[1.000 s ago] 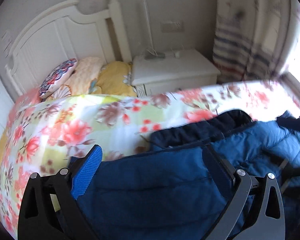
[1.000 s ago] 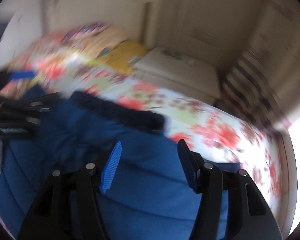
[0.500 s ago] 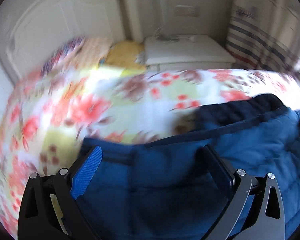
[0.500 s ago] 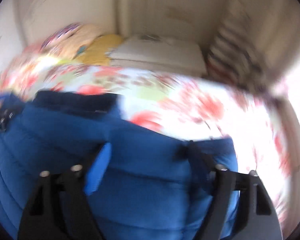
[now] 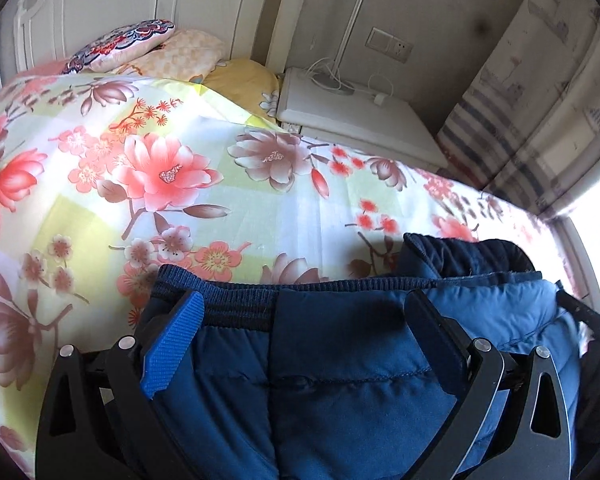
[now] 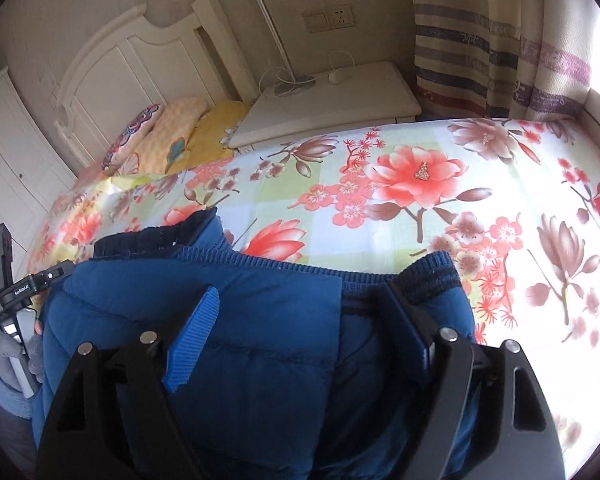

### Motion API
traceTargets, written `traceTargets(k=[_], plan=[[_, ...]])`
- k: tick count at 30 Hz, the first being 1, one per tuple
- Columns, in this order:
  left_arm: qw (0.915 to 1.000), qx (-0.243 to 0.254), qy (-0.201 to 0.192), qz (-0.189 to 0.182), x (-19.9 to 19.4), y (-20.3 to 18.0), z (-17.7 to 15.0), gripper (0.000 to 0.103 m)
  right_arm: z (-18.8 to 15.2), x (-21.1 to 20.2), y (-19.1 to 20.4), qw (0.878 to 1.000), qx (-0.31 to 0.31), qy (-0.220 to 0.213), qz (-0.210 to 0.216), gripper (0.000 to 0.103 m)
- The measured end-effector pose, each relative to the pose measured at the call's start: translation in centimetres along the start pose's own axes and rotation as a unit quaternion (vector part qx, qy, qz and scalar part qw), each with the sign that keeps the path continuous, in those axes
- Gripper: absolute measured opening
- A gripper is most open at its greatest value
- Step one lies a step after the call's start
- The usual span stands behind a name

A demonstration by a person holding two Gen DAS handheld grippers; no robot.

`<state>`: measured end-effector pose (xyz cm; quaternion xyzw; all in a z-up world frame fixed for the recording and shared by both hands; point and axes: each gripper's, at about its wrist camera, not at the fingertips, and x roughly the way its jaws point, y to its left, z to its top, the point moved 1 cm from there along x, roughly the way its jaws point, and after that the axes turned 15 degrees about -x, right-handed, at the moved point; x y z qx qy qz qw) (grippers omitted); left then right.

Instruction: Fold large clothes

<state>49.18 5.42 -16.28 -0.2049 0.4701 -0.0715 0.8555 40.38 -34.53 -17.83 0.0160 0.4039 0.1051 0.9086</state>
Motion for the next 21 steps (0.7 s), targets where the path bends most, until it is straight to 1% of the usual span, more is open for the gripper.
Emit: traceTargets(k=[4,6,7,8,9,11,12,13,14,16,17,18,19,20,21], plan=[[0.9998,-0.014,0.0,-0.016,0.0,0.5,0.2,0.099,-0.1,0.0,-0.1,1.0,0.003,-0.001,0.002,0.08],[0.9998,-0.016,-0.002,-0.015,-0.2,0.4,0.2,0.099,0.0,0.0,-0.1,1.0,0.0,0.001,-0.003,0.08],[0.9999,-0.015,-0.002,-0.008,-0.2,0.3,0.1,0.099,0.0,0.0,0.1,1.0,-0.006,0.006,-0.011,0.08],[0.9999,-0.006,0.0,0.012,-0.2,-0.3,0.0,0.099,0.1,-0.1,0.5,1.0,-0.016,0.012,-0.024,0.08],[0.9994,0.004,-0.001,0.035,-0.3,-0.8,0.0,0.099,0.5,-0.2,1.4,0.998,-0.037,0.024,-0.048,0.08],[0.9944,0.021,-0.023,0.101,-1.9,-2.8,-0.8,0.099,1.0,-1.0,3.0,0.992,-0.069,0.043,-0.093,0.081],[0.9944,0.027,-0.036,0.096,-3.1,-4.1,-1.5,0.099,1.2,-1.8,4.3,0.989,-0.086,0.047,-0.108,0.081],[0.9952,0.037,-0.045,0.079,-4.1,-5.3,-2.3,0.099,1.2,-2.7,5.5,0.989,-0.098,0.038,-0.1,0.081],[0.9951,0.049,-0.05,0.07,-4.9,-6.4,-3.0,0.099,1.2,-3.7,6.9,0.99,-0.112,0.025,-0.085,0.081],[0.9898,0.102,-0.052,0.084,-5.6,-9.6,-5.7,0.099,0.5,-5.2,10.8,0.983,-0.166,0.021,-0.077,0.085],[0.9848,0.137,-0.049,0.094,-5.5,-11.2,-7.5,0.099,-0.1,-5.5,13.0,0.978,-0.198,0.025,-0.069,0.085],[0.9811,0.163,-0.043,0.095,-5.2,-12.3,-9.0,0.099,-0.9,-5.6,14.8,0.972,-0.225,0.03,-0.061,0.085],[0.9772,0.184,-0.038,0.099,-4.7,-12.9,-10.2,0.097,-1.8,-5.3,16.5,0.966,-0.251,0.033,-0.055,0.086],[0.9723,0.199,-0.04,0.115,-4.2,-13.2,-11.2,0.097,-2.4,-5.0,17.3,0.963,-0.262,0.037,-0.053,0.087],[0.9646,0.216,-0.048,0.144,-3.3,-13.2,-12.2,0.099,-3.6,-3.8,18.3,0.954,-0.284,0.057,-0.078,0.087]])
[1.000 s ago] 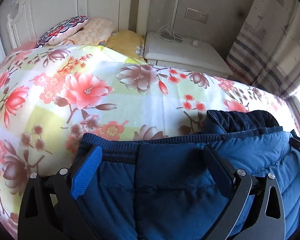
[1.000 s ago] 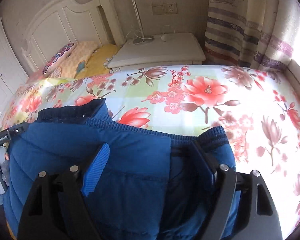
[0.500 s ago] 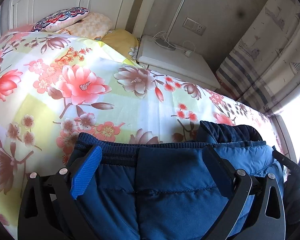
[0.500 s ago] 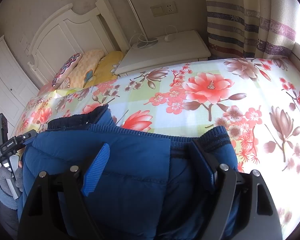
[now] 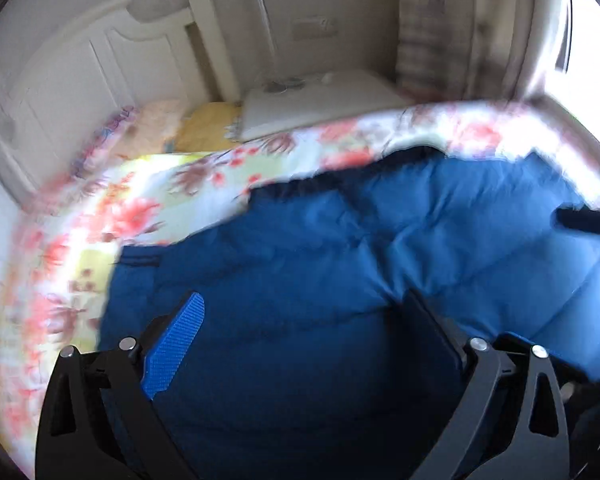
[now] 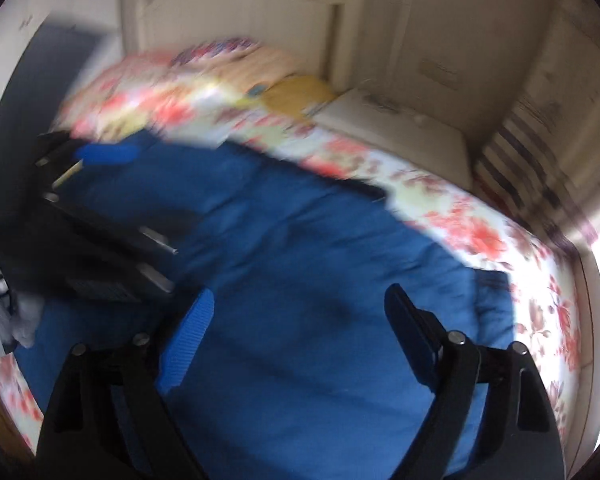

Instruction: Fold large clothes

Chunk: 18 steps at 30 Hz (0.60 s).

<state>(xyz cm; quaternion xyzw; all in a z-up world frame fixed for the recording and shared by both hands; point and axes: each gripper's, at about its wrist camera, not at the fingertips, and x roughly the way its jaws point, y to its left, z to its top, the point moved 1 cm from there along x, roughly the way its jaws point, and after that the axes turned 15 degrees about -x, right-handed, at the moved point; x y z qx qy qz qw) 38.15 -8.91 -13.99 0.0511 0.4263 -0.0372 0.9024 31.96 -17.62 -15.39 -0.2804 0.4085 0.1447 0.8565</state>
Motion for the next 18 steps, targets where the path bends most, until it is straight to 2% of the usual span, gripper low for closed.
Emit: traceTargets(k=[2,3,4,5,8,10,11,12,13,14,18], plan=[[0.9997,-0.016,0.014,-0.015,0.8,0.5,-0.4,0.099,-0.5,1.3,0.7,1.0,-0.003,0.005,-0.003,0.088],[0.9983,-0.036,0.027,-0.037,1.1,1.4,-0.1,0.099,-0.6,1.5,0.2,1.0,0.01,0.005,0.007,0.091],[0.9972,-0.053,0.03,-0.043,1.0,2.3,0.1,0.099,-0.8,1.6,-0.5,0.999,0.028,0.006,0.024,0.091],[0.997,-0.063,0.024,-0.038,0.6,3.2,0.1,0.099,-1.0,1.5,-1.2,0.999,0.043,0.005,0.032,0.091],[0.9961,-0.086,-0.015,0.005,-0.9,7.8,-0.8,0.099,-2.8,-0.5,-3.6,0.997,0.07,-0.007,-0.018,0.09],[0.9936,-0.11,-0.008,0.022,-0.4,10.9,-1.5,0.099,-5.0,-0.7,-5.2,0.994,0.104,-0.003,-0.028,0.091],[0.9901,-0.14,0.009,0.007,0.3,13.0,-2.1,0.099,-6.0,-0.6,-5.9,0.992,0.123,-0.002,-0.023,0.092],[0.9864,-0.162,0.02,-0.016,0.6,14.0,-2.5,0.099,-7.5,-0.3,-6.9,0.987,0.158,-0.013,0.003,0.093],[0.9816,-0.185,0.026,-0.039,0.8,14.9,-2.8,0.099,-8.6,-0.2,-7.6,0.981,0.189,-0.031,0.03,0.093],[0.9789,-0.198,0.026,-0.046,0.9,15.4,-2.9,0.099,-8.9,0.0,-8.0,0.979,0.198,-0.038,0.037,0.093],[0.9846,-0.174,0.013,-0.009,0.9,14.1,-3.0,0.099,-8.3,0.6,-7.3,0.983,0.181,-0.029,0.015,0.095]])
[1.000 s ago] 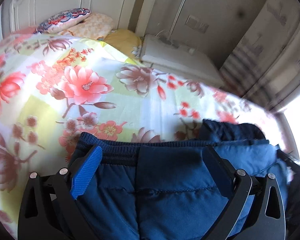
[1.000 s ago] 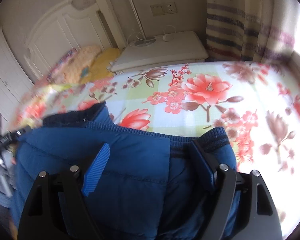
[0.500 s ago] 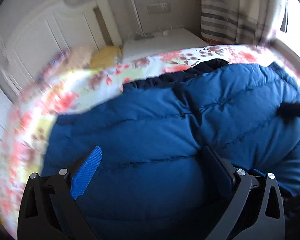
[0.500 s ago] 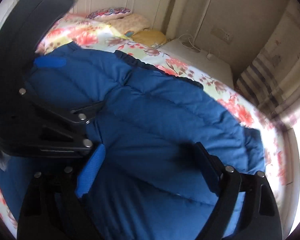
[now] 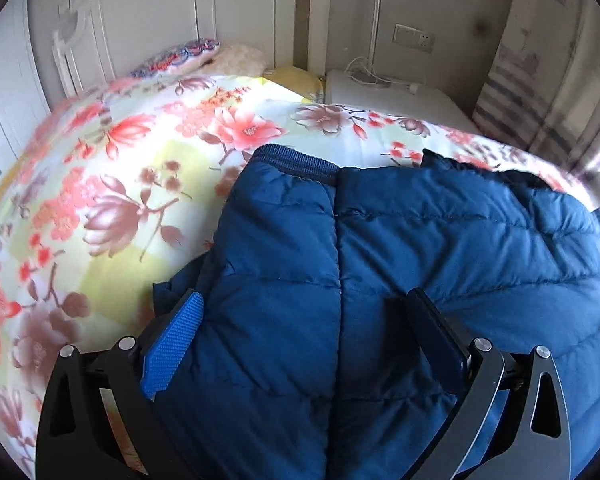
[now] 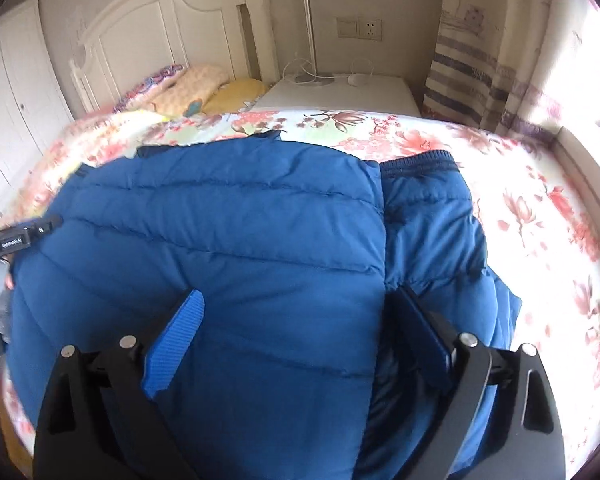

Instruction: Fold large clothes

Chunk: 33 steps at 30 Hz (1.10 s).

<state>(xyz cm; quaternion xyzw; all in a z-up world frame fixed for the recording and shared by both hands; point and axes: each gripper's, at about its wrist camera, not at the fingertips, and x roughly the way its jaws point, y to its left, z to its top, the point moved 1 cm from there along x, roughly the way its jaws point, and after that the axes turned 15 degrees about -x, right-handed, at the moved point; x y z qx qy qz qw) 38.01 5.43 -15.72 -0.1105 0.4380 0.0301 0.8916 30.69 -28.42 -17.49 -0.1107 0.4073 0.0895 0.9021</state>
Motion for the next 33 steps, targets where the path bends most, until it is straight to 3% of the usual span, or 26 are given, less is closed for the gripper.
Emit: traceTargets(k=[6,14,17,21,25,27,28,30,33], plan=[[0.9998,-0.013,-0.002,-0.012,-0.1,0.6,0.2,0.099,-0.4,-0.2,-0.6,1.0,0.014,-0.014,0.016,0.095],[0.9997,0.007,-0.019,0.016,-0.7,-0.4,0.0,0.099,-0.5,-1.3,-0.2,1.0,0.008,-0.024,-0.004,0.095],[0.9989,0.012,-0.031,0.034,-2.8,-1.0,-0.7,0.099,-0.9,-4.4,0.0,0.997,0.027,-0.064,-0.036,0.094],[0.9981,0.023,-0.051,-0.027,-7.3,-3.3,-3.1,0.099,-1.5,-8.1,2.6,0.994,0.014,-0.104,-0.014,0.095],[0.9967,0.054,-0.026,-0.055,-8.1,-7.1,-6.5,0.099,-1.6,-7.8,7.6,0.995,-0.056,-0.077,0.006,0.095],[0.9966,0.074,-0.014,-0.032,-6.6,-8.3,-8.4,0.099,-2.1,-6.1,10.4,0.994,-0.104,-0.043,0.0,0.095],[0.9962,0.079,-0.027,-0.026,-6.2,-8.4,-9.1,0.099,-2.6,-5.1,11.3,0.993,-0.117,-0.027,-0.009,0.097],[0.9951,0.087,-0.039,-0.028,-6.2,-8.3,-9.8,0.099,-3.4,-4.3,11.6,0.992,-0.122,-0.036,-0.021,0.099],[0.9949,0.093,-0.028,-0.029,-6.3,-7.9,-9.7,0.099,-3.4,-4.3,10.8,0.993,-0.11,-0.03,-0.005,0.098]])
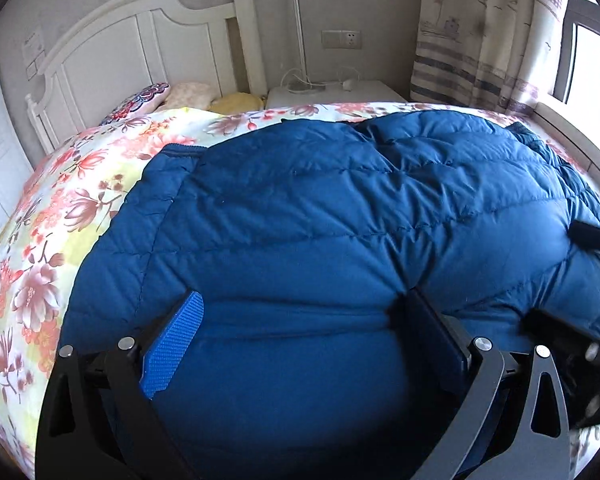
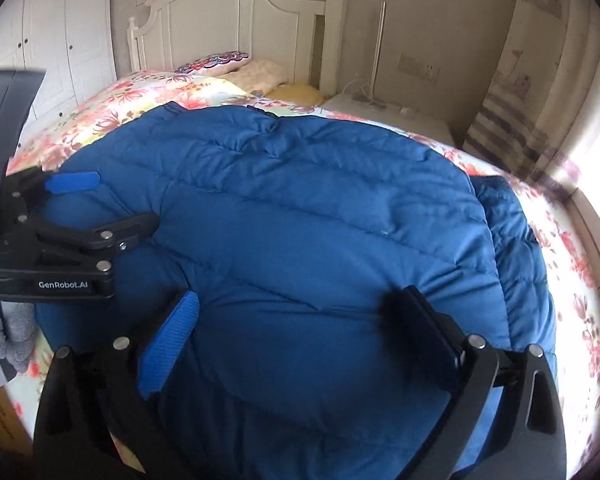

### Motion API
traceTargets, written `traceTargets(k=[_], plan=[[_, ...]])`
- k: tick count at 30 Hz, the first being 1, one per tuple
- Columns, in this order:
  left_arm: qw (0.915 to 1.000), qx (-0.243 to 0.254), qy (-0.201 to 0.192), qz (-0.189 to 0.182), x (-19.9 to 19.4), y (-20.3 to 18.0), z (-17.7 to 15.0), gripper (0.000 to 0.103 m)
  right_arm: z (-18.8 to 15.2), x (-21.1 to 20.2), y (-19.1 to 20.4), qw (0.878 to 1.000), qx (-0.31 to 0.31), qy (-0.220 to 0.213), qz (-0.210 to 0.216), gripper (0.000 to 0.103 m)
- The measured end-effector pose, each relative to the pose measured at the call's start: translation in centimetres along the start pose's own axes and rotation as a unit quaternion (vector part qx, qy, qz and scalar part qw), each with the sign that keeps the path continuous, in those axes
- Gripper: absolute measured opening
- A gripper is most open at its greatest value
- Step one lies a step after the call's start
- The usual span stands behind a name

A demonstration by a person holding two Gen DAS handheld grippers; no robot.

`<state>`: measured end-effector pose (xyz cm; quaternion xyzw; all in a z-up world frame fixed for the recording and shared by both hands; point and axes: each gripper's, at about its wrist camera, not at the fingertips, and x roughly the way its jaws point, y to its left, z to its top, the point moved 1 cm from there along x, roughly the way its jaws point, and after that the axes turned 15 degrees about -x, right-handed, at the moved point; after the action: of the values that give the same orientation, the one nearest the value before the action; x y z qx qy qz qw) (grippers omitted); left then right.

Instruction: Fold large clothes

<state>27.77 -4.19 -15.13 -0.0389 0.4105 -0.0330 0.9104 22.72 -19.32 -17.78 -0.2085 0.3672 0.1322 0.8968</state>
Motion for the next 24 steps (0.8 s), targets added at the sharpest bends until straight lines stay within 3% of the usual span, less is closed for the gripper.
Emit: traceTargets(k=[6,10,17,20,22,24], plan=[[0.9997,-0.018,-0.002,0.019,-1.7,2.7,-0.7,0.099,-2.9,-3.0,-4.7,0.997,0.062,0.003,-0.047,0.098],[0.9997,-0.023,-0.006,0.008,-1.3,3.6,-1.2,0.099,-5.7,-2.2,-6.7,0.994,0.107,-0.015,-0.002,0.1],[0.9991,-0.032,0.002,0.027,-2.2,3.4,-1.0,0.099,-4.7,-2.5,-6.0,0.994,0.108,-0.001,-0.035,0.098],[0.9996,-0.026,-0.011,0.003,-4.7,2.1,-1.7,0.098,-4.0,-4.9,-4.2,0.994,0.097,-0.042,-0.03,0.096],[0.9997,-0.007,-0.014,-0.018,-5.6,0.7,-2.5,0.098,-3.3,-6.2,-1.7,0.996,0.06,-0.07,-0.014,0.096],[0.9997,0.014,-0.007,-0.017,-5.5,-0.6,-3.5,0.099,-2.7,-6.0,0.8,0.997,0.014,-0.071,-0.007,0.096]])
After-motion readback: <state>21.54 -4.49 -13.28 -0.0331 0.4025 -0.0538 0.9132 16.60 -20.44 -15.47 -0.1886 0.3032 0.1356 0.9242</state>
